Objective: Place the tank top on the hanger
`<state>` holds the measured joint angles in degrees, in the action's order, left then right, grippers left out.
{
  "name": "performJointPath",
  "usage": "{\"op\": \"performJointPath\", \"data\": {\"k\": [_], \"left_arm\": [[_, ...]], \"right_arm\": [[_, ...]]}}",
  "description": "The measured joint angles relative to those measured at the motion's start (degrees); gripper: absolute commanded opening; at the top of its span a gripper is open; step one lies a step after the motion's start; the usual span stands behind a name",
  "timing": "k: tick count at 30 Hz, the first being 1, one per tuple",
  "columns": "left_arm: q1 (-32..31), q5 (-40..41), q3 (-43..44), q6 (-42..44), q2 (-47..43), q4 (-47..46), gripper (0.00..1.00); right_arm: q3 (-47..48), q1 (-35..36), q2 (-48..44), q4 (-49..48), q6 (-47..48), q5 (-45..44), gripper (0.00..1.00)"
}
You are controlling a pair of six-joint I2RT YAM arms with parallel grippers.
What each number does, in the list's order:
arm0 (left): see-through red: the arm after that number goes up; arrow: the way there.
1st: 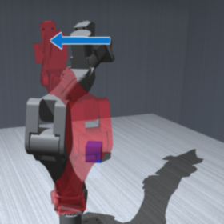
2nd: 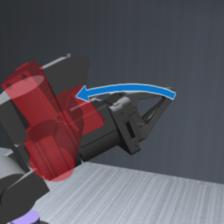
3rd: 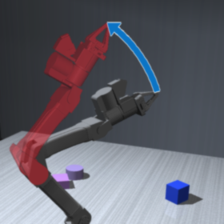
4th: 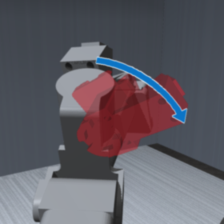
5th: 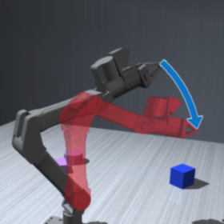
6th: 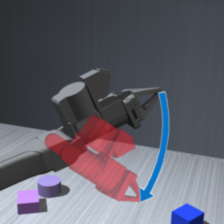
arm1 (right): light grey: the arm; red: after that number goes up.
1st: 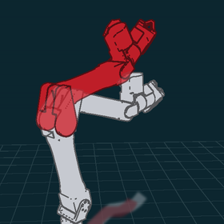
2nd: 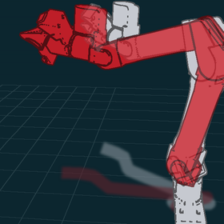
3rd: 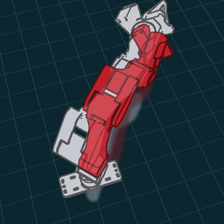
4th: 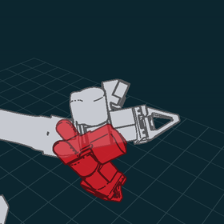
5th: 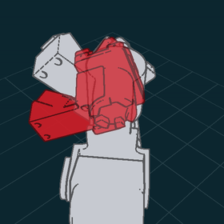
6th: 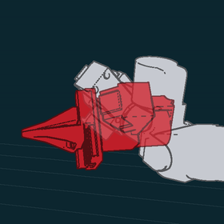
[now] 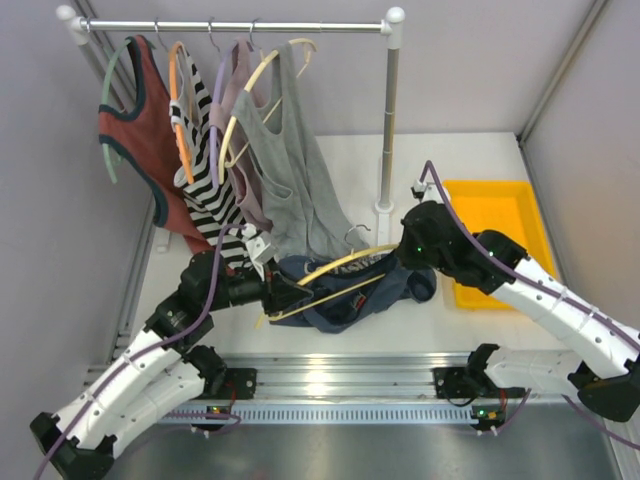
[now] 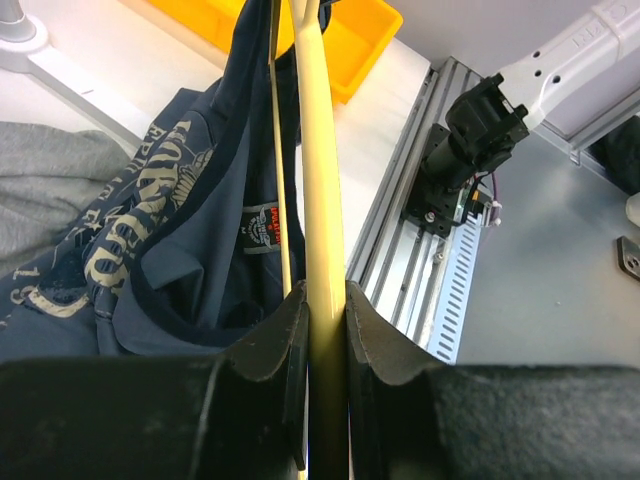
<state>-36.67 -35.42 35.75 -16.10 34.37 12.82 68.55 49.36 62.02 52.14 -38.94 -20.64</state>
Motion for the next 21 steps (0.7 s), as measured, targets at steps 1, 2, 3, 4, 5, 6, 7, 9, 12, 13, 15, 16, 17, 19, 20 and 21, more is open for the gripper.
{"op": "performJointPath", "data": {"k": [1, 2, 3, 4, 5, 6, 7, 9, 12, 13, 15, 16, 17, 19, 20, 21], "left_arm": [[-0.76, 0.76, -0.15, -0.35, 0.31, -0.87, 0.00], [-1.81, 1.92, -0.46, -0.50, 0.63, -1.88, 0.00], [-3.06, 3.21, -0.87, -0.55, 0.98, -2.73, 0.00], [-4.39, 4.55, -1.27, -0.55, 1.25, -3.52, 0.00], [-5.84, 6.05, -1.68, -0.59, 1.55, -4.35, 0.00], [-7.02, 7.43, -2.03, -0.59, 1.88, -5.22, 0.00], [-8.44, 8.87, -2.54, -0.59, 2.34, -6.21, 0.00], [-10.78, 11.56, -3.82, -0.57, 3.15, -8.79, 0.00], [-12.55, 13.70, -6.34, -0.72, 3.56, -13.11, 0.00], [-12.85, 14.12, -7.10, -0.74, 3.74, -14.67, 0.00], [-13.03, 14.40, -8.00, -0.74, 4.72, -17.29, 0.00], [-13.09, 14.56, -8.17, -0.74, 5.55, -18.64, 0.00], [-13.14, 14.82, -8.37, -0.76, 6.40, -20.00, 0.00], [-13.33, 15.54, -9.09, -0.74, 7.72, -23.34, 0.00], [-13.38, 15.82, -9.55, -0.76, 8.17, -24.90, 0.00], [-13.42, 16.02, -9.92, -0.76, 8.50, -26.16, 0.00]], "right_arm": [[0.31, 0.00, 0.09, -0.02, 0.13, 0.07, 0.01], [0.72, 0.00, 0.15, 0.00, 0.37, 0.17, 0.01], [1.01, 0.00, 0.22, 0.04, 0.48, 0.20, 0.01], [1.29, 0.00, 0.26, 0.20, 0.66, 0.31, 0.01], [1.64, 0.00, 0.33, 0.26, 0.90, 0.39, 0.01], [2.01, 0.00, 0.35, 0.26, 1.09, 0.46, 0.01], [2.32, 0.00, 0.35, 0.26, 1.36, 0.57, 0.01], [3.13, 0.00, 0.35, 0.28, 1.81, 0.81, 0.01], [4.31, 0.00, 0.35, 0.24, 2.49, 1.09, 0.01], [4.68, 0.00, 0.35, 0.24, 2.82, 1.14, 0.01], [5.18, 0.00, 0.35, 0.20, 3.26, 1.16, 0.02], [5.51, 0.00, 0.37, 0.35, 3.43, 1.16, 0.02], [5.84, 0.00, 0.37, 0.42, 3.63, 1.14, 0.02], [6.51, 0.00, 0.39, 0.50, 4.00, 1.18, 0.02], [6.80, 0.00, 0.39, 0.46, 4.11, 1.18, 0.02], [6.95, 0.00, 0.39, 0.46, 4.26, 1.18, 0.02]]}}
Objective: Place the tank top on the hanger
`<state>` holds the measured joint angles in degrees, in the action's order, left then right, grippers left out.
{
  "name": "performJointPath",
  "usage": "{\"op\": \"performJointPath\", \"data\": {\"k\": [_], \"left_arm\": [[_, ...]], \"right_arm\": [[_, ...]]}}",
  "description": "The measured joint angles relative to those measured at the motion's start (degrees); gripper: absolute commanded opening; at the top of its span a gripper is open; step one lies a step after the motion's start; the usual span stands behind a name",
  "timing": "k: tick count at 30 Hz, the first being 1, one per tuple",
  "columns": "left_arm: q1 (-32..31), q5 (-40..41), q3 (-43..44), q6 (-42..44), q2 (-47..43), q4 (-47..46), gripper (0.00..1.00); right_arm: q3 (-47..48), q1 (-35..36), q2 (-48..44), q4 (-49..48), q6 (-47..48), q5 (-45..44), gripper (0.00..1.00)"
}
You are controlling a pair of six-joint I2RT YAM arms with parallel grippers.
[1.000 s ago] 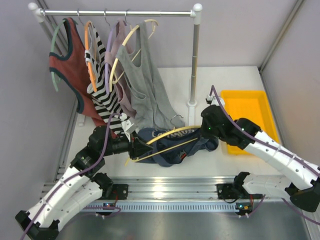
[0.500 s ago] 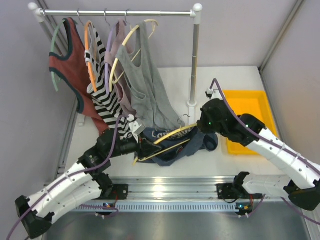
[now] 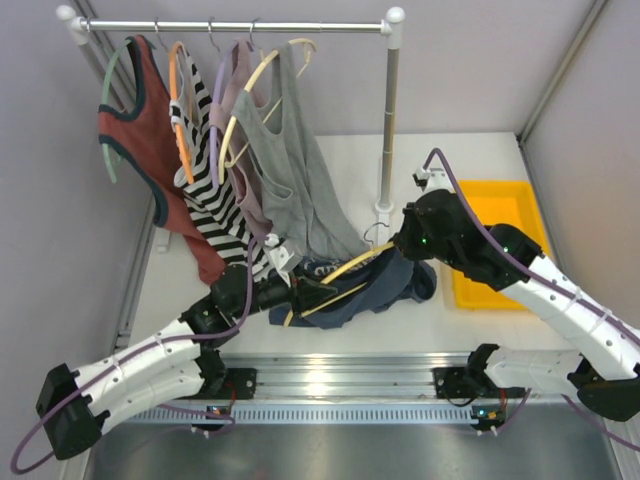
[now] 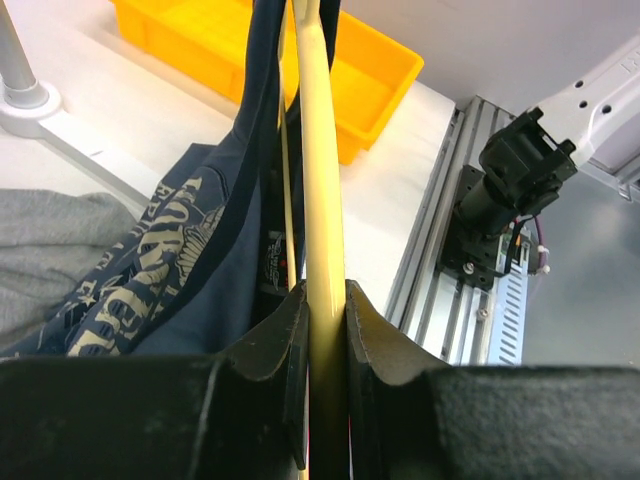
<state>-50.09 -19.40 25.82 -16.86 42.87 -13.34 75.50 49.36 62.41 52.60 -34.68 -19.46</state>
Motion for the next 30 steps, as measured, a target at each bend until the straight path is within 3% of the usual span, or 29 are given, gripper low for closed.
{"op": "performJointPath", "data": {"k": [7, 11, 14, 20, 25, 30], "left_arm": [[-0.22, 0.42, -1.22, -0.72, 4.66, -8.52, 0.00], [-0.26, 0.74, -1.75, -1.16, 6.36, -10.84, 0.00], [-0.26, 1.73, -2.08, -1.33, 6.95, -11.15, 0.00], [-0.28, 3.69, -2.05, -1.97, 9.42, -11.61, 0.00], [-0.28, 3.87, -2.03, -2.82, 12.66, -12.22, 0.00], [-0.28, 3.80, -2.03, -3.41, 13.81, -13.22, 0.00]], "right_arm": [[-0.04, -0.02, -0.22, 0.13, 0.20, -0.17, 0.11], [-0.83, -0.02, -1.51, -0.59, 0.46, -0.57, 0.39], [-2.86, -0.02, -4.35, -1.07, 1.16, -0.85, 0.45], [-6.58, 1.99, -8.46, -4.57, 4.48, -1.07, 0.46], [-6.71, 8.68, -5.51, -8.66, 7.30, -4.85, 0.48], [-9.84, 9.33, -2.32, -13.92, 9.62, -9.35, 0.49]]}}
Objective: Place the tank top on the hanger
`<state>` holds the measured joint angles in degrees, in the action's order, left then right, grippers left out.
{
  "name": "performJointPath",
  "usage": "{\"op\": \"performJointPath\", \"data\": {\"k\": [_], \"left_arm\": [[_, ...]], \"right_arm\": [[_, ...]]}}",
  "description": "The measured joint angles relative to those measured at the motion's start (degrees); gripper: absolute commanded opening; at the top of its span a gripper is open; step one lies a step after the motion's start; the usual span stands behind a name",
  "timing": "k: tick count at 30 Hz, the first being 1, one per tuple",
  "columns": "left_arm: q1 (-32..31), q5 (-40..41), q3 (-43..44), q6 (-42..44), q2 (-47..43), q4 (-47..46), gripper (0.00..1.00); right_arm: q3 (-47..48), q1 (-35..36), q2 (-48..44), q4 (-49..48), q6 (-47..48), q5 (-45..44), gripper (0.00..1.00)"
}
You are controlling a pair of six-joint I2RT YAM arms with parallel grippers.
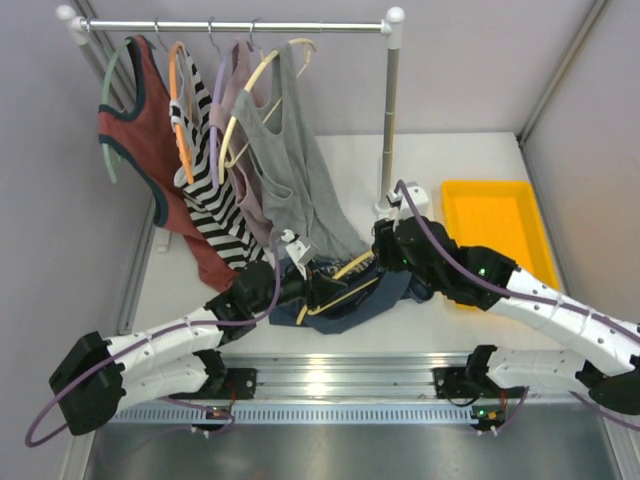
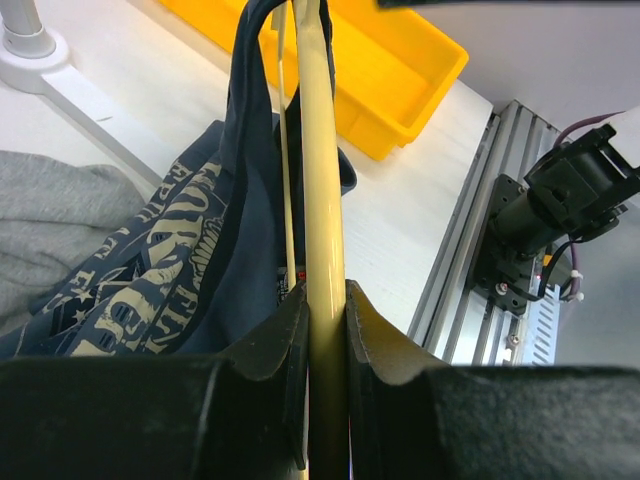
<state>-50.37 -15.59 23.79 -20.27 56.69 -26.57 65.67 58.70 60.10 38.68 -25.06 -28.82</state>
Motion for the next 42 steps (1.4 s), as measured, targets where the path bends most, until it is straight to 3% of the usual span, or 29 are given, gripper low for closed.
{"op": "performJointPath", "data": {"k": [10, 15, 21, 25, 27, 33, 36, 42], "left_arm": [[0.00, -0.92, 0.00, -0.94, 0.11, -1.01, 0.00], [0.00, -1.46, 0.00, -1.53, 0.11, -1.66, 0.00], [0.02, -1.46, -0.02, -2.47, 0.68, -1.60, 0.00], [0.00, -1.68, -0.04, -3.13, 1.62, -1.70, 0.00], [0.02, -1.55, -0.04, -3.78, 1.86, -1.68, 0.00], [-0.07, -1.07, -0.02, -4.44, 1.97, -2.08, 0.42], [-0.07, 0.20, 0.66, -4.92, 1.97, -2.25, 0.53], [-0.04, 3.56, 2.49, -5.18, 1.92, -1.73, 0.56]], "right_arm": [[-6.08, 0.02, 2.93, -9.03, 3.08, -4.24, 0.48], [-8.81, 0.02, 2.99, -14.38, 4.79, -5.57, 0.43], [-12.94, 0.02, 2.64, -20.46, 5.99, -7.19, 0.28], [-15.54, 0.02, 1.62, -23.30, 6.47, -7.06, 0.00], [-16.28, 0.02, 1.05, -23.74, 6.73, -7.58, 0.00], [-17.35, 0.02, -0.04, -24.33, 7.19, -7.76, 0.00], [-18.01, 0.02, -0.13, -24.30, 7.30, -7.78, 0.00], [-18.43, 0.02, -0.26, -24.11, 7.65, -8.31, 0.00]]}}
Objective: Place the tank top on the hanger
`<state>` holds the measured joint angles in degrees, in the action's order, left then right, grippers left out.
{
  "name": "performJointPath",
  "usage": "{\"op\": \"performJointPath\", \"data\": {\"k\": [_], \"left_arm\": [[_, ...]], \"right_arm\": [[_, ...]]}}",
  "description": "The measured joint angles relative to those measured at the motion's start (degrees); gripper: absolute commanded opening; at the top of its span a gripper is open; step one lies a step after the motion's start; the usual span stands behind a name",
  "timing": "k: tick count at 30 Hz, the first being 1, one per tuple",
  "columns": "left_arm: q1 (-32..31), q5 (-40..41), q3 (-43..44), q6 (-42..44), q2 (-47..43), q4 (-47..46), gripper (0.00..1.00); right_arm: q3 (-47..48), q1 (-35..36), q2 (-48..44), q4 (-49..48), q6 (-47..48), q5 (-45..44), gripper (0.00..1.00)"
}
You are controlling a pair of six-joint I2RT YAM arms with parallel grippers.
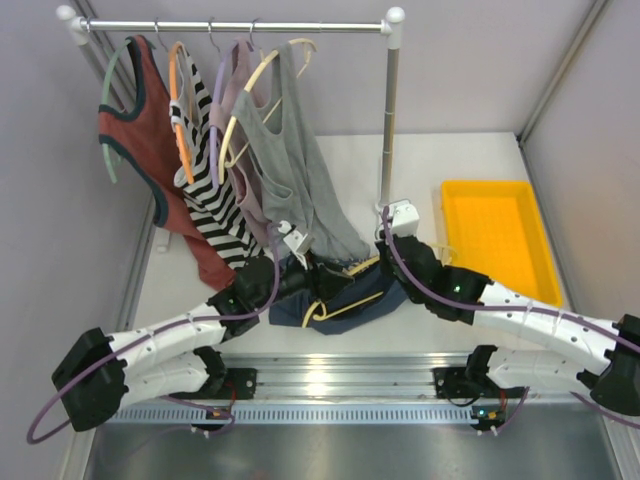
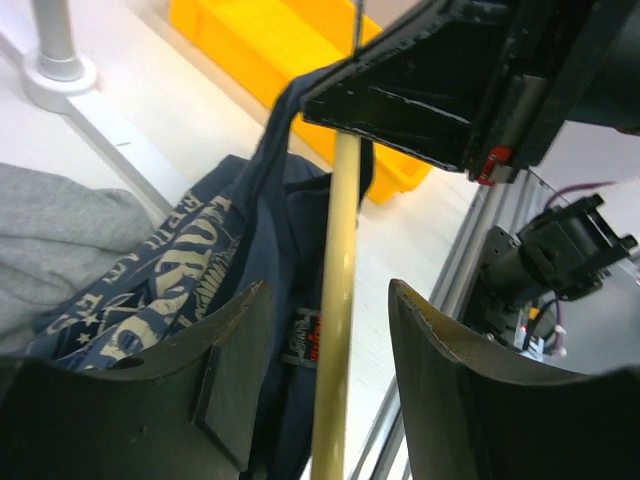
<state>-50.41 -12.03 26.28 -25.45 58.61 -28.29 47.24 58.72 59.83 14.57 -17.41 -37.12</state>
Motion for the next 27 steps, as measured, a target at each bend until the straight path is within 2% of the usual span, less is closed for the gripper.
{"op": "performJointPath", "data": {"k": [7, 15, 22, 27], "left_arm": [[-0.02, 9.03, 0.85, -0.83, -4.09, 6.19, 0.57], [0.00, 21.42, 3.23, -4.07, -8.94, 21.64, 0.55], [0.00, 22.38, 7.30, -5.95, -5.49, 36.22, 0.54], [0.00, 22.14, 10.97, -6.64, -1.62, 42.42, 0.54]], "right_arm": [[-0.31, 0.00, -0.79, -0.20, 0.68, -1.46, 0.00], [-0.81, 0.00, -0.87, -0.17, 0.79, -3.04, 0.00], [-0.87, 0.00, -0.87, -0.26, 0.76, -3.45, 0.00], [-0.87, 0.00, -0.85, -0.26, 0.70, -3.78, 0.00]]}}
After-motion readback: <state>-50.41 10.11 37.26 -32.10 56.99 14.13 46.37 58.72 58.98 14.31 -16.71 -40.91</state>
